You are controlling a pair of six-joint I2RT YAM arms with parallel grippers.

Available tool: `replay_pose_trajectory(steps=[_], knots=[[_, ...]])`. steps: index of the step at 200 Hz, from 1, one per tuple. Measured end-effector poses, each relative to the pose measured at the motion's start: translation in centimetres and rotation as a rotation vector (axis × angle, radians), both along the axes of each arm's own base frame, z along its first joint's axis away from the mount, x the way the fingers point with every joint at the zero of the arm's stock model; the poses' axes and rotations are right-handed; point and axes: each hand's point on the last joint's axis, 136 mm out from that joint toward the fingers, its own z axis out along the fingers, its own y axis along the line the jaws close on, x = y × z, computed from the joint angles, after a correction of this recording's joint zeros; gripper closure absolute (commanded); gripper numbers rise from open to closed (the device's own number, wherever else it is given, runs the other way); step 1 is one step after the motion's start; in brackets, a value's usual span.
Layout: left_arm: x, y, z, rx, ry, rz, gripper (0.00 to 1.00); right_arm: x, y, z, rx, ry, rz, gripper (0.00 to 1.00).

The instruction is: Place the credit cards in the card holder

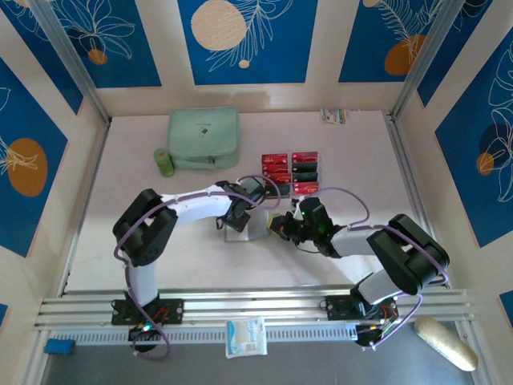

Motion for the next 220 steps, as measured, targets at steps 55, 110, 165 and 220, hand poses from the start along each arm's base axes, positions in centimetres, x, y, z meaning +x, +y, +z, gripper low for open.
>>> replay_pose_trajectory(steps=[55,110,165,220], knots=[[-0.4,-2.6,3.2,-0.231,0.013,0.059,0.00,0.0,0.0,0.0,-0.002,-0.001,0.000,1.00],[-0.1,-9.3,10.0,-0.676,0.014,0.082,0.00,-0.3,0.3,0.0,-0.004,-0.002,0.010,1.00],[-0.7,-15.1,13.5,-1.074,0.102,0.140,0.00,-0.3,0.4,-0.1,-0.009,-0.004,0.004,1.00],[-2.6,-17.8,12.0,-1.230,0.215,0.209,0.00,-0.4,0.3,-0.2,-0.012,-0.002,0.000,1.00]])
